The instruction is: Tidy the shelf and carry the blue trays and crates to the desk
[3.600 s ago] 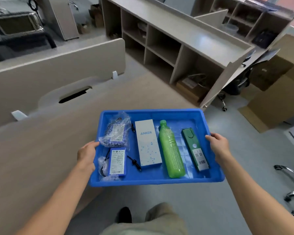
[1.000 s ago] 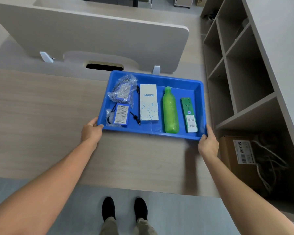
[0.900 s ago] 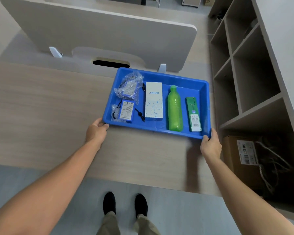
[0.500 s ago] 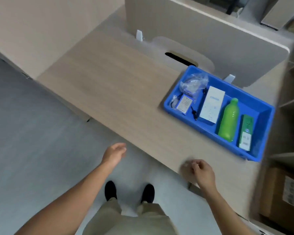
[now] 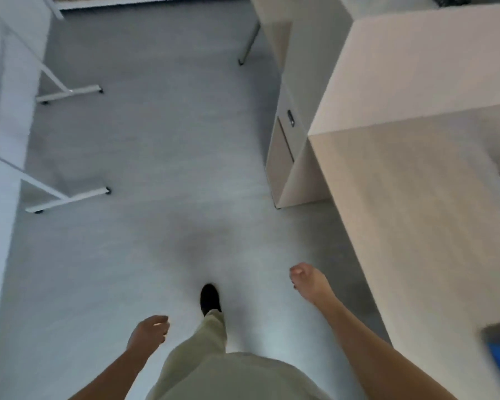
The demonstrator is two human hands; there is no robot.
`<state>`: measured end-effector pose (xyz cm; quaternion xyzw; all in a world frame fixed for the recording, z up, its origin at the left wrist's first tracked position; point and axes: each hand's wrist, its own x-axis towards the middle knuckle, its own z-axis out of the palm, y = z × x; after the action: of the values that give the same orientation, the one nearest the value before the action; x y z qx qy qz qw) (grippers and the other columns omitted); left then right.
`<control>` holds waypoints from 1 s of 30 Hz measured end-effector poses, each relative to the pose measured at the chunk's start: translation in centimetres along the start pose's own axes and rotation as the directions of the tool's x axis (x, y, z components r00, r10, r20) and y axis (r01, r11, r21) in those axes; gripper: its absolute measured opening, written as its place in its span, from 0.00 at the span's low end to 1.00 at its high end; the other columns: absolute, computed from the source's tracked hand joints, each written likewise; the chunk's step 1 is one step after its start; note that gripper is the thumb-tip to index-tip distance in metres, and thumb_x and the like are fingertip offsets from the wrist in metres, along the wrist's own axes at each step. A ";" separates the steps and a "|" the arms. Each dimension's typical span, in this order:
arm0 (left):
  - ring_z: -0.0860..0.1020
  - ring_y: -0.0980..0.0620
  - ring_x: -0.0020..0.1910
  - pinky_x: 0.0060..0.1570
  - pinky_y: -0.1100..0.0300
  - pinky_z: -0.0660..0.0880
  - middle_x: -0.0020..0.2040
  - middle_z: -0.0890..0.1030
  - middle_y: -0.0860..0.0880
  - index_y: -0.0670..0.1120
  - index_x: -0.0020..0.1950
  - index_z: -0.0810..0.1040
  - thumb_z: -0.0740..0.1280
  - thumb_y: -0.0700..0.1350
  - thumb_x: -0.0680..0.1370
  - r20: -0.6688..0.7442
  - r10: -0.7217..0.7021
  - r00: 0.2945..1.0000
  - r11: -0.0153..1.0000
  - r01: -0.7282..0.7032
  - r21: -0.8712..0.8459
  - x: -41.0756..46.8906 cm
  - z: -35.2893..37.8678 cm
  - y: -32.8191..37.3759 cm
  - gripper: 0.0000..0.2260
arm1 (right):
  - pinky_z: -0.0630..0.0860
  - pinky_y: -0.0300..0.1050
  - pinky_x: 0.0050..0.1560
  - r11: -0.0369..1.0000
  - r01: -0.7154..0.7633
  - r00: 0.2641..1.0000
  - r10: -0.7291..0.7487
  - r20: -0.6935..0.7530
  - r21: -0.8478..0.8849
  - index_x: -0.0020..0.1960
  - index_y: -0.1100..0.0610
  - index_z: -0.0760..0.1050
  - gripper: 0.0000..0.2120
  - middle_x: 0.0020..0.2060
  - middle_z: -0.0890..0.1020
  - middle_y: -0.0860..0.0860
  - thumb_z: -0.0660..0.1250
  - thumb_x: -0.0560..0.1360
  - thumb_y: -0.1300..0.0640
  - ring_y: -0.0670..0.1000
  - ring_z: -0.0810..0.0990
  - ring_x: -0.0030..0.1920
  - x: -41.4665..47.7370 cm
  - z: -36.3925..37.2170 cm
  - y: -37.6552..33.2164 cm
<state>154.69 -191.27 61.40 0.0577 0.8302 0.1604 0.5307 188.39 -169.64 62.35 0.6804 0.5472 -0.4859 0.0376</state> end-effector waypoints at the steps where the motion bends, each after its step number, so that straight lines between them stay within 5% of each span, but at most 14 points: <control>1: 0.75 0.46 0.35 0.29 0.62 0.66 0.40 0.80 0.43 0.39 0.55 0.80 0.66 0.37 0.77 -0.010 -0.041 0.999 0.999 0.041 -0.012 0.8 -2.2 -0.3 0.08 | 0.79 0.50 0.52 1.000 0.018 1.000 -0.018 -0.003 0.015 0.40 0.46 0.76 0.06 0.43 0.83 0.51 0.66 0.75 0.55 0.58 0.84 0.48 1.8 0.4 -2.8; 4: 0.76 0.48 0.40 0.36 0.60 0.72 0.49 0.79 0.42 0.40 0.57 0.78 0.63 0.34 0.78 -0.044 -0.107 0.993 0.993 0.104 -0.049 2.2 -7.1 0.8 0.09 | 0.79 0.57 0.52 0.996 0.051 0.999 -0.051 0.006 0.071 0.40 0.46 0.78 0.06 0.39 0.83 0.51 0.67 0.72 0.57 0.55 0.84 0.40 6.0 1.3 -10.4; 8: 0.73 0.48 0.30 0.33 0.60 0.67 0.32 0.80 0.45 0.33 0.51 0.80 0.66 0.33 0.76 -0.053 -0.198 0.979 0.977 0.193 -0.086 6.6 -10.9 5.9 0.06 | 0.79 0.54 0.50 0.998 0.032 0.999 -0.034 0.034 0.048 0.41 0.46 0.79 0.04 0.36 0.83 0.48 0.67 0.71 0.54 0.51 0.84 0.36 10.6 1.9 -16.2; 12: 0.75 0.51 0.37 0.31 0.62 0.72 0.50 0.80 0.42 0.44 0.56 0.78 0.64 0.36 0.78 0.012 -0.108 0.994 0.987 0.108 -0.122 10.4 -11.9 18.7 0.09 | 0.81 0.51 0.42 0.994 -0.111 0.992 0.109 0.061 0.023 0.41 0.49 0.80 0.04 0.40 0.84 0.53 0.67 0.71 0.55 0.53 0.84 0.35 16.3 1.5 -17.4; 21: 0.76 0.51 0.36 0.29 0.66 0.69 0.42 0.79 0.46 0.44 0.58 0.79 0.67 0.39 0.78 -0.023 0.119 0.993 0.948 -0.120 -0.293 24.1 -17.1 50.0 0.10 | 0.70 0.41 0.31 0.947 -0.319 0.935 0.319 0.154 -0.022 0.37 0.59 0.77 0.11 0.26 0.78 0.52 0.66 0.77 0.68 0.52 0.75 0.27 32.0 -5.1 -27.7; 25: 0.75 0.51 0.34 0.26 0.68 0.67 0.40 0.79 0.45 0.41 0.59 0.79 0.67 0.39 0.78 -0.080 0.086 0.993 0.940 -0.107 -0.325 26.8 -21.7 58.4 0.10 | 0.77 0.42 0.39 0.973 -0.216 0.959 0.227 0.169 -0.077 0.40 0.51 0.74 0.09 0.38 0.80 0.54 0.64 0.78 0.60 0.54 0.79 0.38 37.9 -9.4 -42.2; 30: 0.73 0.50 0.34 0.22 0.70 0.67 0.40 0.78 0.43 0.36 0.59 0.78 0.63 0.35 0.79 -0.079 -0.058 0.995 0.920 0.022 -0.390 30.6 -26.5 63.0 0.10 | 0.76 0.47 0.36 0.989 0.027 0.983 0.000 0.183 -0.145 0.37 0.57 0.74 0.09 0.33 0.78 0.55 0.63 0.76 0.60 0.53 0.77 0.32 50.5 -11.5 -61.4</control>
<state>113.00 -129.21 65.86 -0.0731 0.8058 0.3135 0.4971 143.95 -102.74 62.46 0.6249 0.5802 -0.5049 0.1342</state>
